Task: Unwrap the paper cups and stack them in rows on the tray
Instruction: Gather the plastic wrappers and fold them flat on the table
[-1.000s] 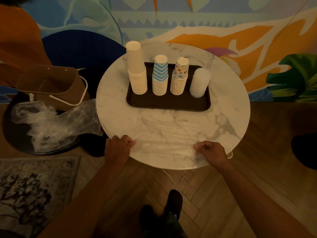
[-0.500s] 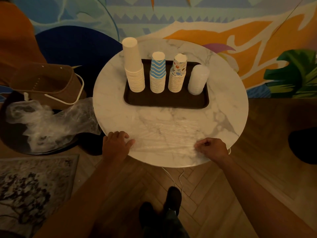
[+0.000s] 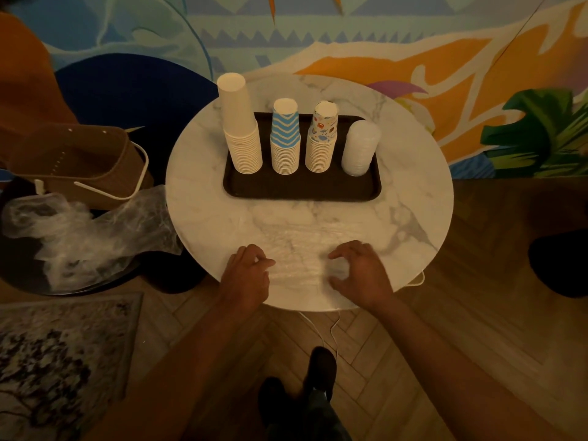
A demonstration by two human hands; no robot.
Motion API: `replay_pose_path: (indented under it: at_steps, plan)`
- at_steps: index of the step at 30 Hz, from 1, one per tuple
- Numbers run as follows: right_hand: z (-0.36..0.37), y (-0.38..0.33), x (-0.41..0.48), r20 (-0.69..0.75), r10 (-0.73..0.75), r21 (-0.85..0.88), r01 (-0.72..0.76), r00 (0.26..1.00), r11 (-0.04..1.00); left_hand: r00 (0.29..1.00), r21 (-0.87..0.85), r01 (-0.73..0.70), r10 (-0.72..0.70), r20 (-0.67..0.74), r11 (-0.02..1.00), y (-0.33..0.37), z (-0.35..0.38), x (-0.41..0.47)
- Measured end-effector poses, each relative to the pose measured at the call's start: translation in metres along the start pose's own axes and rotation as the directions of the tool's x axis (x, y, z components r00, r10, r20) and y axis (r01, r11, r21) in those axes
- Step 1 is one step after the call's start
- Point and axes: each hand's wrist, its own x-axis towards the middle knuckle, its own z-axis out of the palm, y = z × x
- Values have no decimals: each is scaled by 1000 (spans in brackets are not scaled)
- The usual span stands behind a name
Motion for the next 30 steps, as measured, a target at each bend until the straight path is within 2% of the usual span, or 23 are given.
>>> replay_pose_path:
  at_steps: [2, 6, 11, 16, 22, 27, 28, 30]
  plan:
    - [11, -10, -4, 88, -86, 6, 86, 992, 996, 999, -23, 25, -25, 20, 999, 0, 3, -1]
    - [28, -21, -8, 213, -94, -22, 101, 973, 995, 988, -43, 59, -52, 146, 997, -5, 2, -3]
    - [29, -22, -8, 197, -88, -84, 106, 976, 991, 942, 138, -7, -40, 332, 990, -14, -11, -1]
    - [26, -21, 0, 227, -101, -188, 145, 969, 971, 922, 78, -132, 94, 376, 988, -33, -25, 9]
    - [25, -27, 4, 221, -106, -272, 166, 969, 948, 940, 166, -311, 277, 198, 936, -52, -21, 5]
    - [26, -33, 6, 241, -67, -306, 141, 968, 941, 925, 246, -376, 344, 163, 894, -60, -19, 0]
    - [26, -33, 6, 245, -58, -301, 133, 968, 944, 929, 230, -368, 348, 125, 901, -60, -19, 1]
    - [25, -33, 9, 247, -46, -282, 117, 968, 952, 978, 99, -207, 204, 45, 973, -56, -24, 5]
